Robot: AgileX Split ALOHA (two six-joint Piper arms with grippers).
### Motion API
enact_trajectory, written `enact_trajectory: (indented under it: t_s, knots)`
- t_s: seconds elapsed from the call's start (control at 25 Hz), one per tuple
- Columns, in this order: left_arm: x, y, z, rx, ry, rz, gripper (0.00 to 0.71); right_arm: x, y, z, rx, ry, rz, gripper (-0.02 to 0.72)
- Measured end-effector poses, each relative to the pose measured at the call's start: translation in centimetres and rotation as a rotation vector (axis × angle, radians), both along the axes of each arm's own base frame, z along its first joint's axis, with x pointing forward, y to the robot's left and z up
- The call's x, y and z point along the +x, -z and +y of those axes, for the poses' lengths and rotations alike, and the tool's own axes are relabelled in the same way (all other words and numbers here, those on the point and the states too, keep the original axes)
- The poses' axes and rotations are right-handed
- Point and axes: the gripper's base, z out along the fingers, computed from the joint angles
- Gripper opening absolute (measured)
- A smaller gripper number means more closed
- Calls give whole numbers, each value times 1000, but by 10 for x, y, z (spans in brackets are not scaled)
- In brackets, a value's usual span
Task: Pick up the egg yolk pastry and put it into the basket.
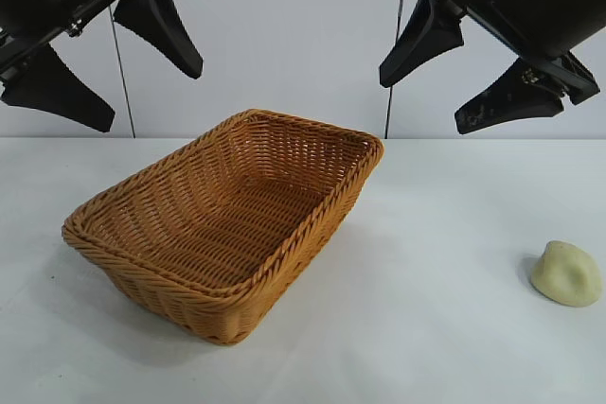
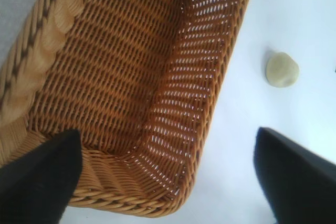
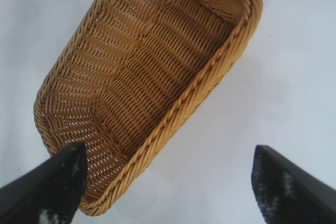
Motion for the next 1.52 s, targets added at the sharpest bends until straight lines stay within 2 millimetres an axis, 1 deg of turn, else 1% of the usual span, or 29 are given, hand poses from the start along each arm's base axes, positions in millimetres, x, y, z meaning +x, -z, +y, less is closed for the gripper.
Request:
enact_trajectory:
  t_s: [0.76,0.88,1.08,1.16,1.2,1.24,1.28,1.4,1.52]
  knots:
    - [1,-1,-1,-16,-13,1,640,0,0,0,0,0,0,613]
    - [-2,-5,2,-8,-37,2,640,0,0,0,0,0,0,613]
    - [-16,-22,11,21,-87,24,640,0,0,0,0,0,0,613]
    - [-24,-32,11,17,-106,15,640,0,0,0,0,0,0,613]
    - [-29,-35,9,11,-115,17,640,0,0,0,0,0,0,613]
    - [-29,-35,9,11,-115,17,640,0,0,0,0,0,0,613]
    - [-42,-37,6,13,-130,26,640,0,0,0,0,0,0,613]
    - [-60,-25,1,25,-191,72,640,0,0,0,0,0,0,613]
    - [-70,-5,2,20,-307,148,640,0,0,0,0,1,-1,613]
